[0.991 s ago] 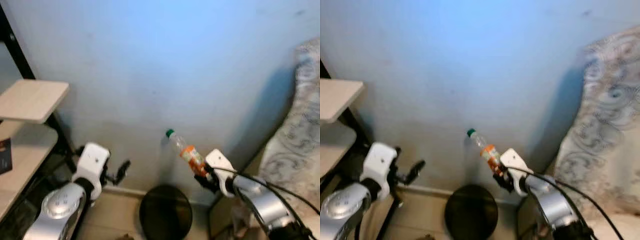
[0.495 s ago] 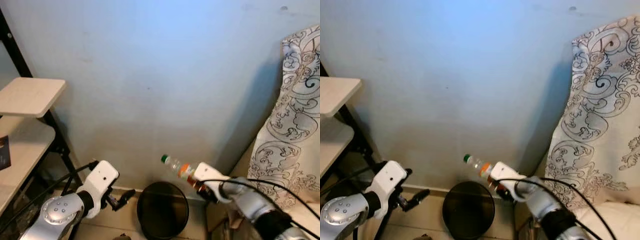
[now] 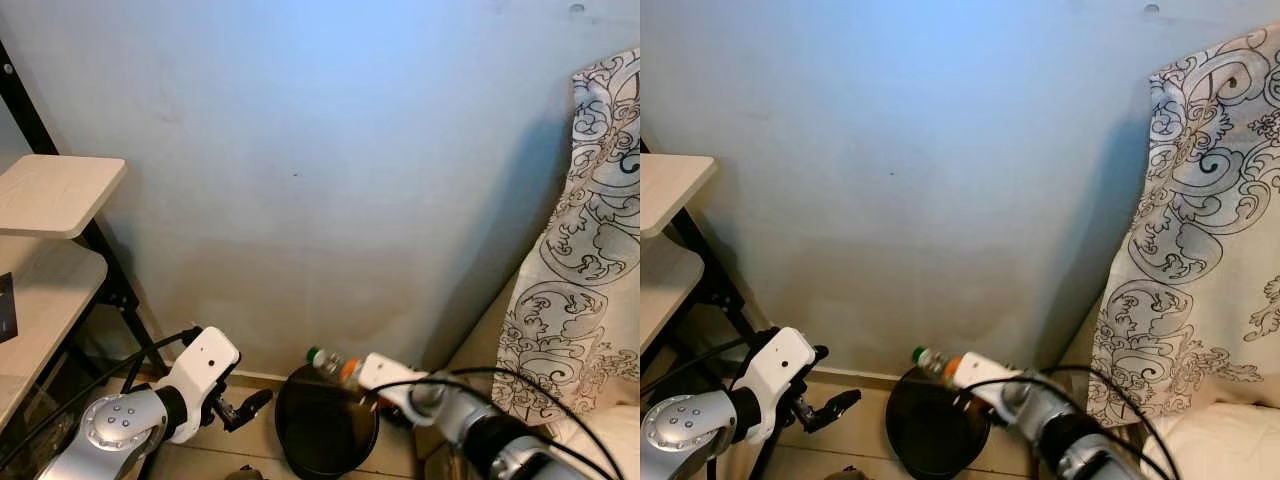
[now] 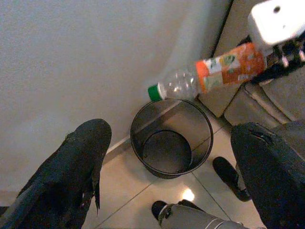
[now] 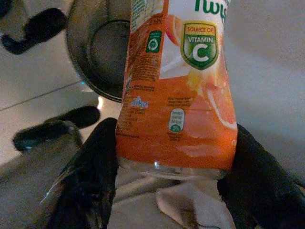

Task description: Clean up the room

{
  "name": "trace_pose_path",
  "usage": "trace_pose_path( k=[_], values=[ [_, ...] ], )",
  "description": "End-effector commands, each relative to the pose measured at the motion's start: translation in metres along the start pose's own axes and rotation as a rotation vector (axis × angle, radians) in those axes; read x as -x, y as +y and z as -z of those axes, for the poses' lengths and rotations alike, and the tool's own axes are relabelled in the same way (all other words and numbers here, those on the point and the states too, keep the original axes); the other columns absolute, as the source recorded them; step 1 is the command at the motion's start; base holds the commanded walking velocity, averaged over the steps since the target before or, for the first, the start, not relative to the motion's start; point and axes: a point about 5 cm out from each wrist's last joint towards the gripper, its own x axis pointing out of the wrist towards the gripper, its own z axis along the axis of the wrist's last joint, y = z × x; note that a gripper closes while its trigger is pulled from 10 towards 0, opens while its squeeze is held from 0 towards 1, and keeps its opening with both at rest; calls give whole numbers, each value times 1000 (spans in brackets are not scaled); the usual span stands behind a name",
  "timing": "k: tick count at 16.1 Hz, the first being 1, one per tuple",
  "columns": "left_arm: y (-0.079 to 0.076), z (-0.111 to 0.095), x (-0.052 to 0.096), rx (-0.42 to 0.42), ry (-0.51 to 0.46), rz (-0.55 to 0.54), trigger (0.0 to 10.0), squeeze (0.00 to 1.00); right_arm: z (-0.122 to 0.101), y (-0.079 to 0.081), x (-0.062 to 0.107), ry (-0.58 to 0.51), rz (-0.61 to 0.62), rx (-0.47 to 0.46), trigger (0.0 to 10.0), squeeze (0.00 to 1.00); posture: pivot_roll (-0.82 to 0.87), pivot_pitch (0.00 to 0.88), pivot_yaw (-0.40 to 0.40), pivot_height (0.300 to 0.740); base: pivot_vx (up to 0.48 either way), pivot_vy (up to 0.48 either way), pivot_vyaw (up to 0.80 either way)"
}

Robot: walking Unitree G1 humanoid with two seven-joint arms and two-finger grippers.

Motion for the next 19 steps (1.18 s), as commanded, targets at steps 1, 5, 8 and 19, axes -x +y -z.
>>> trace_pose_path(
  k=[1, 5, 8, 19],
  values=[
    [-3, 1, 1, -6, 11, 20, 10000, 0, -4, -7, 1, -2, 20, 23, 10000, 0, 134, 0, -27, 740, 0, 0, 0],
    [-4, 1, 3, -6, 15, 25, 10000, 0, -6, -4, -1, -9, 4, 22, 10000, 1000, 135, 0, -27, 740, 0, 0, 0],
    [-4, 1, 2, -5, 15, 28, 10000, 0, -8, 0, -2, -30, -26, -14, 10000, 1000, 137, 0, -30, 740, 0, 0, 0],
    [9, -16, -2, 66, -90, -122, 10000, 0, -14, -33, 22, -292, 86, -308, 10000, 0, 126, 0, -42, 740, 0, 0, 0]
  ],
)
